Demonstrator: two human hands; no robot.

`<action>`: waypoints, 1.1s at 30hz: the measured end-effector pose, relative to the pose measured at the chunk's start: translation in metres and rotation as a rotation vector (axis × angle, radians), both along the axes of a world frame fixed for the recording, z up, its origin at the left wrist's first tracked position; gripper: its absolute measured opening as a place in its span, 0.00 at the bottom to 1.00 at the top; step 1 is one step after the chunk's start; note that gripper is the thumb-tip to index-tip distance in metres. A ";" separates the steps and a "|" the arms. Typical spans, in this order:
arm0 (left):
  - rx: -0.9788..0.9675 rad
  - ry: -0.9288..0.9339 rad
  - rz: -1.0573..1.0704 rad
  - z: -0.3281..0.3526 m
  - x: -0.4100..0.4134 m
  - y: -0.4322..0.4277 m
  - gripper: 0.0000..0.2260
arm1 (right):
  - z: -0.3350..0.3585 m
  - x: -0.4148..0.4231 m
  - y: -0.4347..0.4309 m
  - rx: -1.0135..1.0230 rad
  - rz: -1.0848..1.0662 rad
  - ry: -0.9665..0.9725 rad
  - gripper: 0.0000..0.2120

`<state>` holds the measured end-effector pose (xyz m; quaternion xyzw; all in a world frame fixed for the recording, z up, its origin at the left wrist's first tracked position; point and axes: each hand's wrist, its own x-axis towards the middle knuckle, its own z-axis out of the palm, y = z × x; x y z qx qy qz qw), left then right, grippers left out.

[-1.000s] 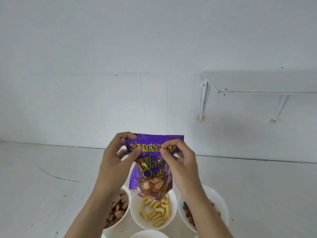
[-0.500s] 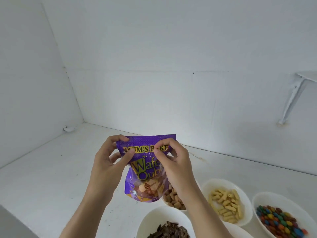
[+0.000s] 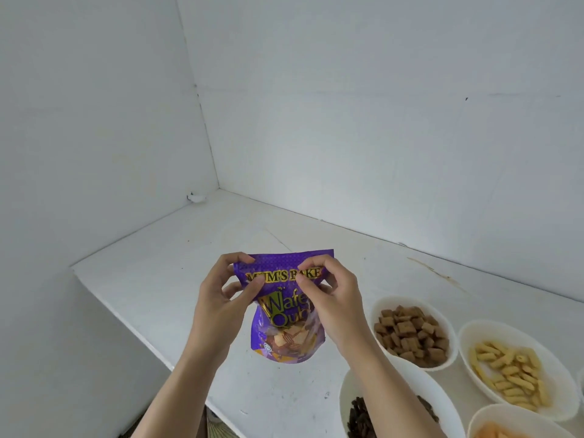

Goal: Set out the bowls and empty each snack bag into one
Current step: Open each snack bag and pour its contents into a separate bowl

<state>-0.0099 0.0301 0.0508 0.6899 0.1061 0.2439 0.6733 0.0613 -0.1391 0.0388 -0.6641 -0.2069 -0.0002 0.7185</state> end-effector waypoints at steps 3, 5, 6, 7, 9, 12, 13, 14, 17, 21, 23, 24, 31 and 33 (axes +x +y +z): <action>-0.014 0.032 0.019 -0.012 -0.001 0.011 0.10 | -0.012 0.004 0.012 -0.002 0.004 0.006 0.10; -0.022 0.048 0.031 -0.018 0.000 0.016 0.10 | -0.019 0.006 0.018 -0.007 0.011 0.015 0.11; -0.025 0.058 0.038 -0.022 0.001 0.019 0.10 | -0.023 0.007 0.022 -0.008 0.015 0.022 0.11; -0.027 0.067 0.046 -0.025 0.002 0.022 0.10 | -0.026 0.008 0.026 -0.008 0.015 0.028 0.12; -0.030 0.080 0.055 -0.031 0.004 0.028 0.10 | -0.031 0.011 0.033 -0.005 0.011 0.043 0.14; -0.036 0.091 0.072 -0.039 0.009 0.038 0.10 | -0.037 0.016 0.044 -0.014 0.011 0.058 0.15; -0.040 0.093 0.078 -0.041 0.011 0.041 0.10 | -0.038 0.018 0.048 -0.015 0.012 0.062 0.15; -0.045 0.094 0.082 -0.043 0.012 0.044 0.10 | -0.040 0.019 0.052 -0.013 0.013 0.069 0.16; -0.059 0.101 0.076 -0.046 0.016 0.050 0.09 | -0.043 0.021 0.061 0.000 0.009 0.072 0.16; -0.023 0.110 0.040 -0.045 0.019 0.058 0.11 | -0.044 0.027 0.068 -0.010 -0.016 0.023 0.18; 0.013 0.111 0.026 -0.044 0.020 0.061 0.12 | -0.042 0.031 0.070 -0.032 -0.008 -0.012 0.19; 0.031 0.106 0.021 -0.043 0.020 0.063 0.12 | -0.041 0.033 0.071 -0.064 -0.014 -0.057 0.18; 0.194 0.073 0.026 -0.040 0.026 0.073 0.11 | -0.032 0.043 0.069 -0.411 -0.105 -0.384 0.12; 0.289 0.056 0.057 -0.041 0.028 0.076 0.16 | -0.028 0.043 0.070 -0.468 -0.116 -0.462 0.12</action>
